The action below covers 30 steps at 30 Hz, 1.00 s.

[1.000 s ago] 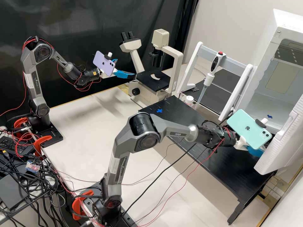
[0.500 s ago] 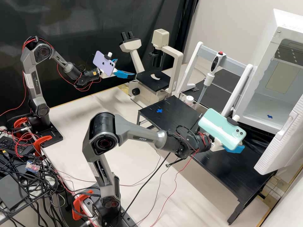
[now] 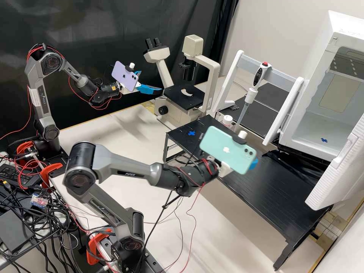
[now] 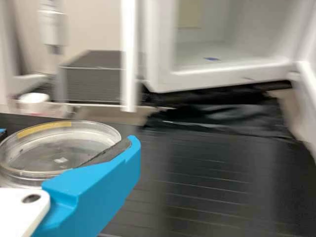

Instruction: Move the petri dish to the microscope

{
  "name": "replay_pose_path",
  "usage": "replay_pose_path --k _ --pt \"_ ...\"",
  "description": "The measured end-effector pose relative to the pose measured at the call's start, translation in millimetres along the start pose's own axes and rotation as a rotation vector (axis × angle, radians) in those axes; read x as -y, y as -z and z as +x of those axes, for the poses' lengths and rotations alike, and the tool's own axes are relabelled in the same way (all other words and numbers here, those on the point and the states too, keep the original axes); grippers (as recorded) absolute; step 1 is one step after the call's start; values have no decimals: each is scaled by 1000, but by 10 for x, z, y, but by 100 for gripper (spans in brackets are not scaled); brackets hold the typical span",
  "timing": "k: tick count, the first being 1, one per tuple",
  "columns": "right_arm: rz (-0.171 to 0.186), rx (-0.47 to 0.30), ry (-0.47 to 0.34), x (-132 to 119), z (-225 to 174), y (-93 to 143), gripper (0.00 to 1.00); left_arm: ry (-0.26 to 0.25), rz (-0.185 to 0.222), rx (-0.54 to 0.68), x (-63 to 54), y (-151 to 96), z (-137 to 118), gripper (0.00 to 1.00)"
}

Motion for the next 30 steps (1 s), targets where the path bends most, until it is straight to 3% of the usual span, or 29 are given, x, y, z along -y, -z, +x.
replay_pose_path --k 6,14,24,30 --pt "-15 -106 84 218 -18 163 0 0 0 0 0 0 0 100" --pt "-51 -258 254 525 68 470 0 0 0 0 0 0 0 100" --pt "-127 -381 299 545 113 852 0 0 0 0 0 0 0 100" --pt "-168 -406 302 504 222 992 0 0 0 0 0 0 0 100"
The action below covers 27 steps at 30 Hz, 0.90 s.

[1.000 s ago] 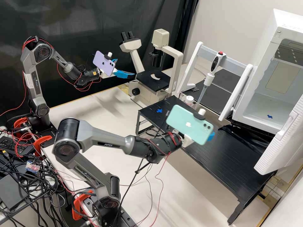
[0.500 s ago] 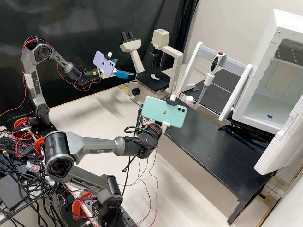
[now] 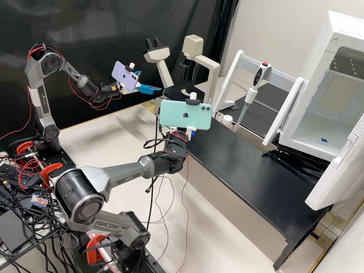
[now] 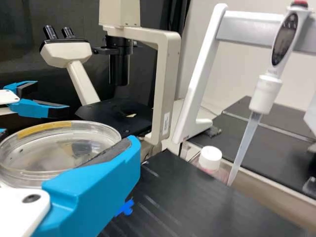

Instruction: Move the petri dish to the microscope

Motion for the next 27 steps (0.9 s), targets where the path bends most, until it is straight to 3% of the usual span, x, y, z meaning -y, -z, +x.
replay_pose_path --k 12,20,24,27 --pt "-94 5 131 154 678 224 0 0 0 0 0 0 0 100" --pt "-125 55 186 334 1178 383 0 0 0 0 0 0 0 100" --pt "-118 82 187 386 1392 458 0 0 0 0 0 0 0 100" --pt "-95 117 170 399 1583 499 0 0 0 0 0 0 0 100"
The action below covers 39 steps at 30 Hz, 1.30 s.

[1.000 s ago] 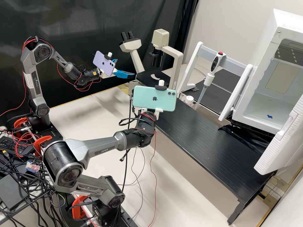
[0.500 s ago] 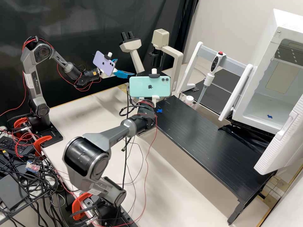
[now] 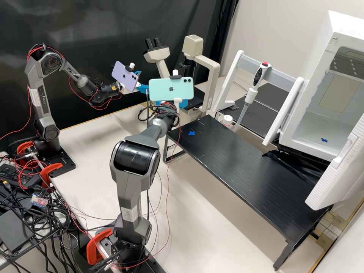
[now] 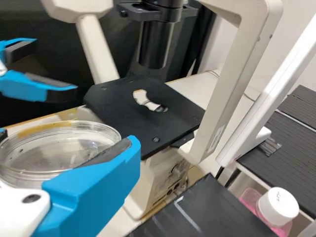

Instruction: Move the petri dish to the microscope

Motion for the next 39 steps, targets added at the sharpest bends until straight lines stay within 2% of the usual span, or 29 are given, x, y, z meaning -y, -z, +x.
replay_pose_path --k 3,6,12,14,15,19,20,21,22,27,28,29,30,32,35,38,39 --pt "30 30 -12 -14 144 20 0 0 0 0 0 0 0 100" --pt "83 63 -36 -59 340 38 0 0 0 0 0 0 0 100" --pt "165 138 -97 -86 606 41 0 0 0 0 0 0 0 100" --pt "179 155 -126 -80 707 54 0 0 0 0 0 0 0 100" --pt "169 162 -142 -65 757 64 0 0 0 0 0 0 0 100" --pt "179 176 -206 0 858 68 0 0 0 0 0 0 0 100" --pt "188 174 -221 20 890 67 0 0 0 0 0 0 0 100" --pt "176 172 -245 30 918 58 0 0 0 0 0 0 0 100" --pt "178 171 -258 33 934 49 0 0 0 0 0 0 0 100" --pt "205 121 -365 76 1056 -4 0 0 0 0 0 0 0 100" --pt "181 99 -393 90 1095 -11 0 0 0 0 0 0 0 100" --pt "203 84 -410 108 1123 -24 0 0 0 0 0 0 0 100" --pt "192 64 -426 133 1161 -33 0 0 0 0 0 0 0 100" --pt "206 11 -435 198 1238 -51 0 0 0 0 0 0 0 100" --pt "206 -28 -425 267 1319 -97 0 0 0 0 0 0 0 100" --pt "268 -32 -443 271 1369 -214 0 0 0 0 0 0 0 100" --pt "275 -32 -438 288 1382 -233 0 0 0 0 0 0 0 100"
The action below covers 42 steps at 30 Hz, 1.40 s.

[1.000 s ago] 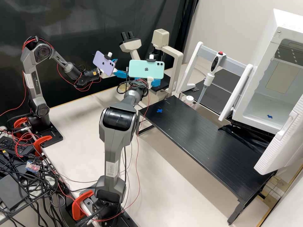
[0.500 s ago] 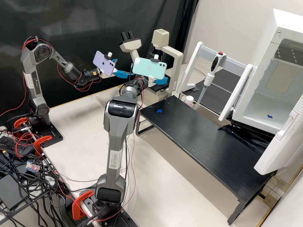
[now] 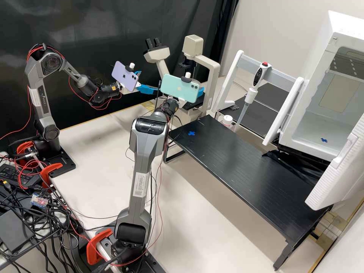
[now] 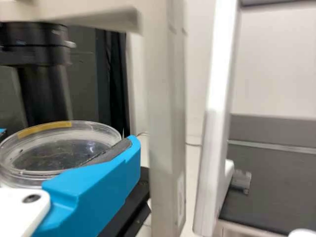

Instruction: Move the petri dish to the microscope

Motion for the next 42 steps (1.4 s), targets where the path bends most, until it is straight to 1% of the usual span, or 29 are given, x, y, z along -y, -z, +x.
replay_pose_path --k 2,3,4,6,8,9,10,11,14,16,24,31,36,42 --pt "-3 -4 5 -7 1 -24 0 0 0 0 0 0 0 100" --pt "-15 -7 10 -4 -3 -35 0 0 0 0 0 0 0 100" --pt "-17 -5 18 5 -4 -39 0 0 0 0 0 0 0 100" --pt "-32 -2 35 26 -12 -76 0 0 0 0 0 0 0 100" --pt "-91 -5 66 35 -71 -157 0 0 0 0 0 0 0 100" --pt "-105 -4 76 39 -100 -176 0 0 0 0 0 0 0 100" --pt "-125 12 94 22 -153 -246 0 0 0 0 0 0 0 100" --pt "-133 26 103 -12 -199 -287 0 0 0 0 0 0 0 100" --pt "-126 48 92 -149 -286 -330 0 0 0 0 0 0 0 100" --pt "-106 45 76 -226 -321 -304 0 0 0 0 0 0 0 100" --pt "-101 30 63 -265 -298 -241 0 0 0 0 0 0 0 100" --pt "-103 28 88 -126 -251 -246 0 0 0 0 0 0 0 100" --pt "-104 38 129 19 -213 -264 0 0 0 0 0 0 0 100" --pt "-139 22 173 213 -182 -164 0 0 0 0 0 0 0 100"
